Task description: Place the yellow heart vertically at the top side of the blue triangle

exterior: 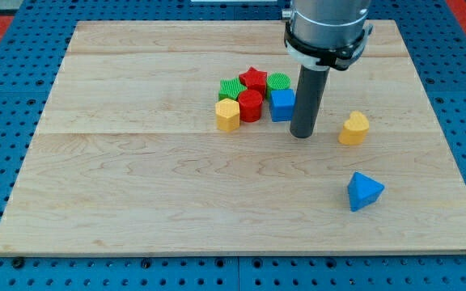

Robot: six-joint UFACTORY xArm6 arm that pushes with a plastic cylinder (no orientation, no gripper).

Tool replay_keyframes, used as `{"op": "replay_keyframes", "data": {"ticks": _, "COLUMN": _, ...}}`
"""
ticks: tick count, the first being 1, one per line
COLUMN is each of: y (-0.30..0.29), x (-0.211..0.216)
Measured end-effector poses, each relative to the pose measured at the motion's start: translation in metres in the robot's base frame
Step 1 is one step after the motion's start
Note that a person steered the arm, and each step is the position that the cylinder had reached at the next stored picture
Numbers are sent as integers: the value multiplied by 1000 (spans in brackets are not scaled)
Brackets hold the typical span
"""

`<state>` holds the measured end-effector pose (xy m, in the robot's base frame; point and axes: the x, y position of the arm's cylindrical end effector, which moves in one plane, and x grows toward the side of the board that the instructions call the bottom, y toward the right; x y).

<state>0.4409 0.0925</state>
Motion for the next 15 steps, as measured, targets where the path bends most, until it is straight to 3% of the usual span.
{"op": "replay_keyframes", "data": {"ticks": 2, "y": 5, "x": -25}}
{"op": "replay_keyframes", "data": {"ticks": 3, "y": 14, "x": -5}}
{"op": "replay_keyframes", "data": {"ticks": 5, "y": 57, "x": -7}}
{"op": "replay_keyframes", "data": {"ticks": 6, "y": 63, "x": 40}}
{"op": "replay_keyframes", "data": {"ticks": 7, "y": 66, "x": 19}}
{"op": "replay_keyframes", "data": {"ticks": 8, "y": 66, "x": -31}}
{"op": "replay_keyframes", "data": {"ticks": 9, "y": 127, "x": -18}}
{"op": "replay_keyframes", "data": {"ticks": 10, "y": 133, "x": 11}}
{"op": "replay_keyframes", "data": {"ticks": 11, "y": 119, "x": 13}}
{"op": "replay_keyframes", "data": {"ticks": 15, "y": 121, "x": -11}}
